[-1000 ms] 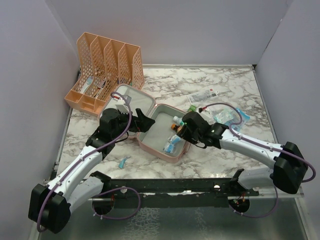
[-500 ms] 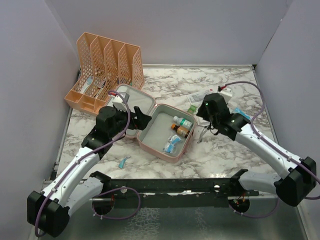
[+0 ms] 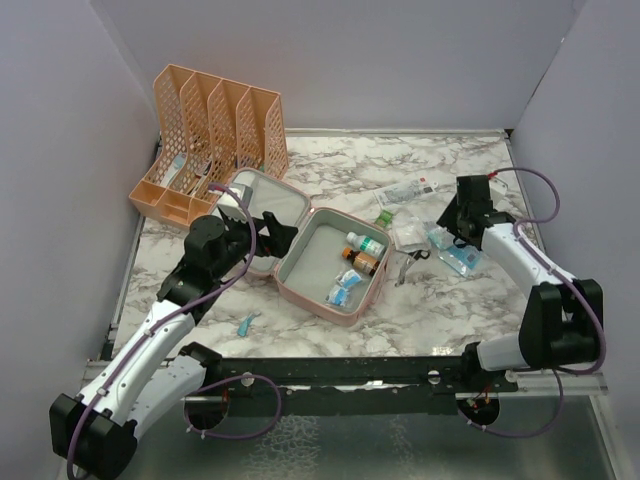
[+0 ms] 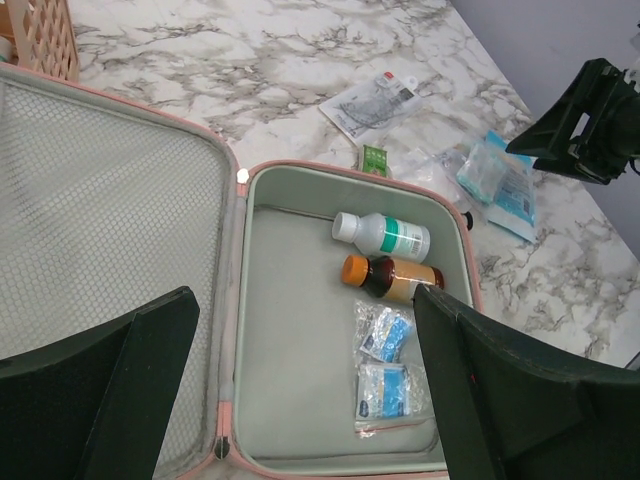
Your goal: Organize the medicine kit
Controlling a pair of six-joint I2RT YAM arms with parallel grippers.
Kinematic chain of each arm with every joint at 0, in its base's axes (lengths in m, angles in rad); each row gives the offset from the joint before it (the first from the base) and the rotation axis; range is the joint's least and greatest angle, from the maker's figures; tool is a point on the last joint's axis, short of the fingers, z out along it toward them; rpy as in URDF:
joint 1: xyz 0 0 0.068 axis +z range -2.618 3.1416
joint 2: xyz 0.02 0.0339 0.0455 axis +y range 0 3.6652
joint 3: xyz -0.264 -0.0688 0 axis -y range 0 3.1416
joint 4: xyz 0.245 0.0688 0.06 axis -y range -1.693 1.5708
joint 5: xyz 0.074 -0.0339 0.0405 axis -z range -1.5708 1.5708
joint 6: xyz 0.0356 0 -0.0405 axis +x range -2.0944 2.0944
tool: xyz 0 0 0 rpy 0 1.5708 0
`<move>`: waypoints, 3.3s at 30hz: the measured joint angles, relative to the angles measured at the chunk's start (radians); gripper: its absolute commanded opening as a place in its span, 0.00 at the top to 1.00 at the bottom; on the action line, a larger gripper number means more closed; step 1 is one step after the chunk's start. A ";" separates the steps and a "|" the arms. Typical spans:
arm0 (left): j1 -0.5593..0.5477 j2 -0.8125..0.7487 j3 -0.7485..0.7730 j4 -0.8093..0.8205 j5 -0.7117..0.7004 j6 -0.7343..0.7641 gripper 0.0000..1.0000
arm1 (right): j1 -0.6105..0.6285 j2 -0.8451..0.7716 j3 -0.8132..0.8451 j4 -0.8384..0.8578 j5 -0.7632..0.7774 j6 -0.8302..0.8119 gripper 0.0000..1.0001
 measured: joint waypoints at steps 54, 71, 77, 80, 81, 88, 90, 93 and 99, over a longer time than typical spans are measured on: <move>0.000 0.093 -0.027 0.066 0.109 -0.090 0.07 | -0.084 -0.143 -0.022 0.076 -0.451 -0.159 0.99; -0.062 0.346 0.001 0.256 0.227 -0.424 0.14 | 0.304 -0.260 -0.207 0.314 -0.810 0.059 0.99; -0.081 0.365 0.000 0.259 0.220 -0.477 0.27 | 0.401 -0.178 -0.207 0.387 -0.788 0.130 0.99; -0.082 0.375 0.000 0.264 0.216 -0.493 0.36 | 0.423 -0.140 -0.207 0.394 -0.782 0.144 0.99; -0.082 0.382 0.000 0.265 0.216 -0.500 0.39 | 0.429 -0.132 -0.206 0.396 -0.780 0.148 0.99; -0.087 0.435 0.000 0.267 0.224 -0.511 0.51 | 0.461 -0.095 -0.200 0.417 -0.763 0.174 0.99; -0.087 0.448 0.000 0.267 0.230 -0.513 0.60 | 0.462 -0.093 -0.200 0.422 -0.762 0.182 0.99; -0.090 0.469 0.000 0.267 0.239 -0.515 0.75 | 0.465 -0.091 -0.200 0.429 -0.759 0.191 0.99; -0.097 0.475 0.000 0.273 0.264 -0.498 1.00 | 0.467 -0.089 -0.200 0.430 -0.750 0.189 0.86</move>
